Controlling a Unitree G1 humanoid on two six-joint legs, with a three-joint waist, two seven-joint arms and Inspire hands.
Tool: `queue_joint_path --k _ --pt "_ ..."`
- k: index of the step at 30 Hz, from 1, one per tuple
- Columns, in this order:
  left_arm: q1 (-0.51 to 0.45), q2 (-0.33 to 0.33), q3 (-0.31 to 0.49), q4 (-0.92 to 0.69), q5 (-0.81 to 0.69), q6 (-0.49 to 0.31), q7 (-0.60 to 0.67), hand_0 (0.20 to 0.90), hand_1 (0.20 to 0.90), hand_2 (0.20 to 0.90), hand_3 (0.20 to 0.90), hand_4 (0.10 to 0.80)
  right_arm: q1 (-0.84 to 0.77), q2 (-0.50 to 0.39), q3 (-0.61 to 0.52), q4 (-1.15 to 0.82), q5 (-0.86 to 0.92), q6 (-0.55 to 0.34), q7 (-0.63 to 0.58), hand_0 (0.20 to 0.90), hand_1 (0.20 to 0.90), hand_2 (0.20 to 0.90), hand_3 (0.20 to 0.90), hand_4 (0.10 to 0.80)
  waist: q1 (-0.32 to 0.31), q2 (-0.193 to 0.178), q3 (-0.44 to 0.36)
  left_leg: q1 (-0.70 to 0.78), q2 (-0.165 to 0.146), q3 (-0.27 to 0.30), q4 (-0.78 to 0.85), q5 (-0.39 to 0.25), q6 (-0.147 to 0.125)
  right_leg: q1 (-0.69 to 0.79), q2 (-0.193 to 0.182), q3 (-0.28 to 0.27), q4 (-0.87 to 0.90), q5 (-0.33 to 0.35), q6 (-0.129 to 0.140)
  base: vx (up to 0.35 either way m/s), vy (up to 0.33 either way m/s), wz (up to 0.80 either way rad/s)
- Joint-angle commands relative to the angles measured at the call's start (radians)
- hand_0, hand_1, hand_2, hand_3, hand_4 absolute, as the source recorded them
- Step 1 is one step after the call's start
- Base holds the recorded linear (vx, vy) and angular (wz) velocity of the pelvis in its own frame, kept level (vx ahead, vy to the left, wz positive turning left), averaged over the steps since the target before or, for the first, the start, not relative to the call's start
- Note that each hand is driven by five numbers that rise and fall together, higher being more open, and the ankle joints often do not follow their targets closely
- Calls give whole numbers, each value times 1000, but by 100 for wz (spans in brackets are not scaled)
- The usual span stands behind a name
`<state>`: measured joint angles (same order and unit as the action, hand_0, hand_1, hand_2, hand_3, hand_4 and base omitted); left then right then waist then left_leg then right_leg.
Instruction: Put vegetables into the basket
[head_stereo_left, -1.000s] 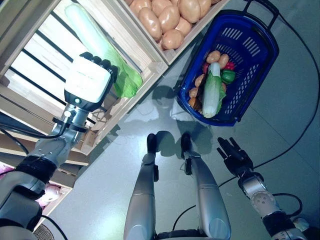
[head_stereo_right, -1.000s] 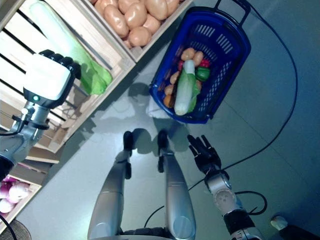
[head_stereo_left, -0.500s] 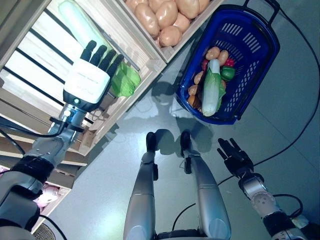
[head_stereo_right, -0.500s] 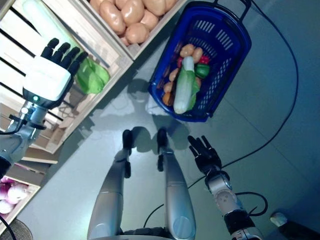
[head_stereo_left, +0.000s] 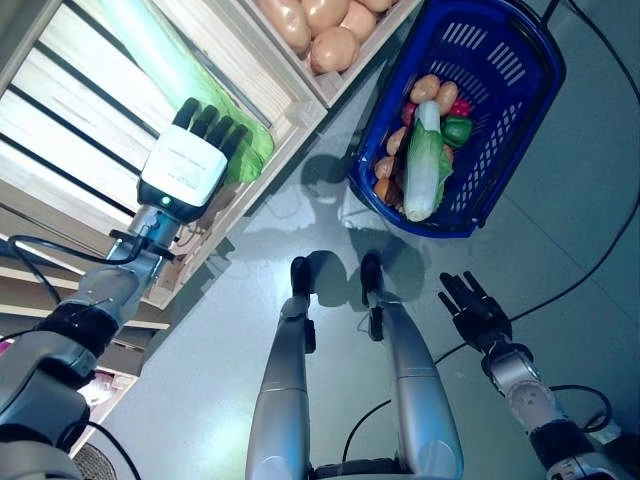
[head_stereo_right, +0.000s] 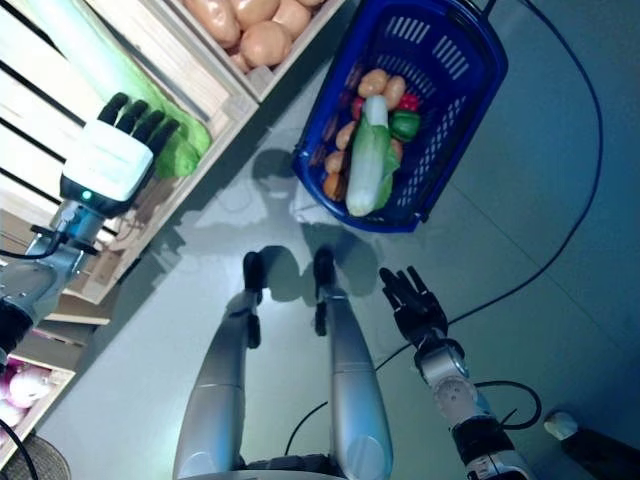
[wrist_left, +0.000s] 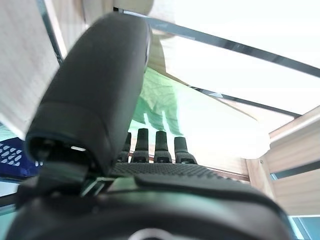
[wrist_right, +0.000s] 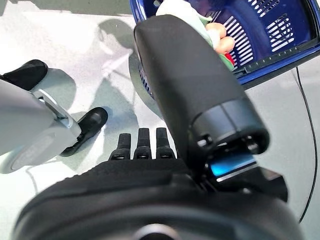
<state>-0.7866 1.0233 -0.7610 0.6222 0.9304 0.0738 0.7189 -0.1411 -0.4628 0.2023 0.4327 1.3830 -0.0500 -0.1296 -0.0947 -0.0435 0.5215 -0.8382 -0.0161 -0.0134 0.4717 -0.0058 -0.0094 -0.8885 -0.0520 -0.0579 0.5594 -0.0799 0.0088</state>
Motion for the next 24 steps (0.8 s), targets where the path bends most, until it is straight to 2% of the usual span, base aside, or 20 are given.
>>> queue_joint_path --k 1,5,10,15,24 --pt "-70 15 67 36 19 59 65 900 900 900 900 800 47 -68 -34 -34 48 -48 34 900 900 900 900 800 -13 8 -1 -67 9 64 57 -22 45 17 -4 -5 -76 77 12 0 0 0" --pt "-132 5 39 72 26 51 119 900 900 900 900 800 36 -62 -29 -18 57 -58 44 900 900 900 900 800 -20 2 -1 -95 9 67 78 -36 53 -18 -1 1 -57 82 14 0 0 0" --pt "-201 -18 -2 136 7 71 82 900 900 900 900 800 11 -59 -19 6 48 -59 51 900 900 900 900 800 -32 3 -1 -129 6 71 109 -52 52 -60 2 13 -29 85 19 18 27 -8" --pt "-235 -31 -26 168 -22 80 95 900 900 900 900 800 -10 -68 -18 27 40 -60 60 900 900 900 900 800 -40 14 -1 -158 5 73 127 -60 52 -92 2 23 -14 84 18 2 42 -15" --pt "-305 -55 -79 209 -25 89 46 900 900 900 900 800 -35 -63 -13 50 33 -62 76 900 900 900 900 800 -53 25 -1 -190 0 75 130 -58 54 -134 10 41 2 93 21 -5 13 -3"
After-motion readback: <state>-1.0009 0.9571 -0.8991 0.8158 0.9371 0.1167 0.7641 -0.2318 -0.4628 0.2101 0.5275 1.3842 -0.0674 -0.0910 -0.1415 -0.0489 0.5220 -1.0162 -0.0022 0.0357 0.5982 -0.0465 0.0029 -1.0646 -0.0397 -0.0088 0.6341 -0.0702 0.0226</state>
